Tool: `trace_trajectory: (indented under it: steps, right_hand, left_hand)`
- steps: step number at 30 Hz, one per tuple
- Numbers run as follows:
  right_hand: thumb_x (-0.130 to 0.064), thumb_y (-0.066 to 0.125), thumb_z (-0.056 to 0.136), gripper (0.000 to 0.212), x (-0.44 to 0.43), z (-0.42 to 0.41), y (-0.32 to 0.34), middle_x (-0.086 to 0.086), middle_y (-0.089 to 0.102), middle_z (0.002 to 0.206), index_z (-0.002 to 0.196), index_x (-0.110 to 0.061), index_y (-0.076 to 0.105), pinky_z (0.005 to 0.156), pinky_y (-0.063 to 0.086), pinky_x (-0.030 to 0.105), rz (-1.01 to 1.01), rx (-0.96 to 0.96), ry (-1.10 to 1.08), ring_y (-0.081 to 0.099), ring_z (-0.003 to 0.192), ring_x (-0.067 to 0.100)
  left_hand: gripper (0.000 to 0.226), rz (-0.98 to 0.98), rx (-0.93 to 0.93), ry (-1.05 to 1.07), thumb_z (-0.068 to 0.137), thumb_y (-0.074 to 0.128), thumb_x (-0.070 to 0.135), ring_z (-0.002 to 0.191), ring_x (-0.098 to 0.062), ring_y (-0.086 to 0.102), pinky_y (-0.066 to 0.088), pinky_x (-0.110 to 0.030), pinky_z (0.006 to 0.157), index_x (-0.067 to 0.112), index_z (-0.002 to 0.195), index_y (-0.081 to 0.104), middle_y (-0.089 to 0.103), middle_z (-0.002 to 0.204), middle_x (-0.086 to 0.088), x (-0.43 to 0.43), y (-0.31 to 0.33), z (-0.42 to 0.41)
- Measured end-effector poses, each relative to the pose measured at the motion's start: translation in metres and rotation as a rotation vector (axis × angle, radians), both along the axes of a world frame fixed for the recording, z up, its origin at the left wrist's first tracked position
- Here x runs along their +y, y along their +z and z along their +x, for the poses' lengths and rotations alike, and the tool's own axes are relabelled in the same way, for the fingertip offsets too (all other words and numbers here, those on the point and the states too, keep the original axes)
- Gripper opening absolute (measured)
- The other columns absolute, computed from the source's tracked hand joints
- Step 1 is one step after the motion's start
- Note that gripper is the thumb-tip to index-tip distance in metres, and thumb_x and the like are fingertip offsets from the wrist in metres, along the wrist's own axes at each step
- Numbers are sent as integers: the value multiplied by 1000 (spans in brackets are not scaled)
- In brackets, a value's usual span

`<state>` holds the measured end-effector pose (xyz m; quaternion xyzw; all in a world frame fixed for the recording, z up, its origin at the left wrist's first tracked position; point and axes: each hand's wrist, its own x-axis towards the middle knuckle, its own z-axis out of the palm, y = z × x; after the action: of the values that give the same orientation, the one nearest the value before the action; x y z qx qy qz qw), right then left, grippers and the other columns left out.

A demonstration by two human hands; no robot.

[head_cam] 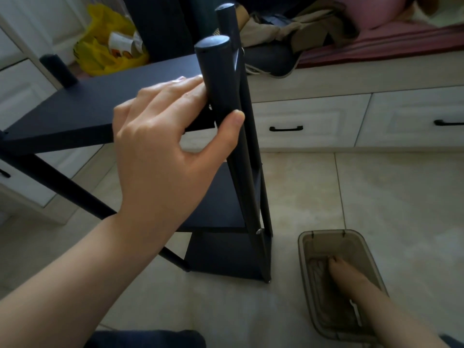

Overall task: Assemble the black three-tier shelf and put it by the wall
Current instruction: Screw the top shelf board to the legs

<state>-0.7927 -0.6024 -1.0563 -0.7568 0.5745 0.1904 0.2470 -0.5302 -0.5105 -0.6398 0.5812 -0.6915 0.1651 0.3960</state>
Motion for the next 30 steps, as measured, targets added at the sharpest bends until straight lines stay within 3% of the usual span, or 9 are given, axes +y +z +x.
trace_trajectory:
  steps: [4, 13, 17, 25, 30]
  right_hand:
    - [-6, 33, 103, 58, 7, -1, -2, 17, 13, 161, 156, -8, 10, 119, 25, 45, -20, 38, 66, 18, 146, 41]
    - [-13, 37, 102, 51, 3, 4, -10, 14, 30, 153, 152, -13, 27, 111, 38, 41, -134, 46, 77, 31, 140, 36]
    - [-11, 40, 100, 43, 4, 5, -13, 11, 43, 142, 143, -14, 40, 103, 45, 36, -159, 48, 90, 45, 128, 31]
    - [-12, 40, 102, 43, 6, 8, -12, 11, 44, 143, 145, -12, 37, 102, 44, 34, -155, 49, 118, 47, 130, 28]
    - [-11, 38, 102, 33, 4, 9, 0, 8, 52, 138, 134, -13, 46, 101, 43, 30, -144, -13, 41, 51, 127, 23]
  left_hand:
    - [42, 11, -8, 20, 102, 54, 43, 124, -22, 60, 44, -56, 102, 11, 126, 68, 67, 125, 0, -3, 1, 3]
    - [37, -3, -36, 41, 103, 52, 44, 124, -17, 58, 42, -54, 104, 17, 124, 66, 61, 123, 11, -4, 0, 3]
    - [39, -10, -22, 31, 102, 53, 43, 124, -19, 58, 44, -55, 102, 15, 124, 67, 63, 123, 7, -5, 0, 3]
    - [39, -17, -27, 26, 102, 54, 41, 122, -20, 59, 45, -56, 100, 13, 123, 67, 62, 121, 6, -6, -2, 4]
    - [39, -19, -24, 27, 101, 55, 41, 122, -21, 59, 44, -56, 101, 12, 123, 69, 64, 122, 5, -7, -2, 4]
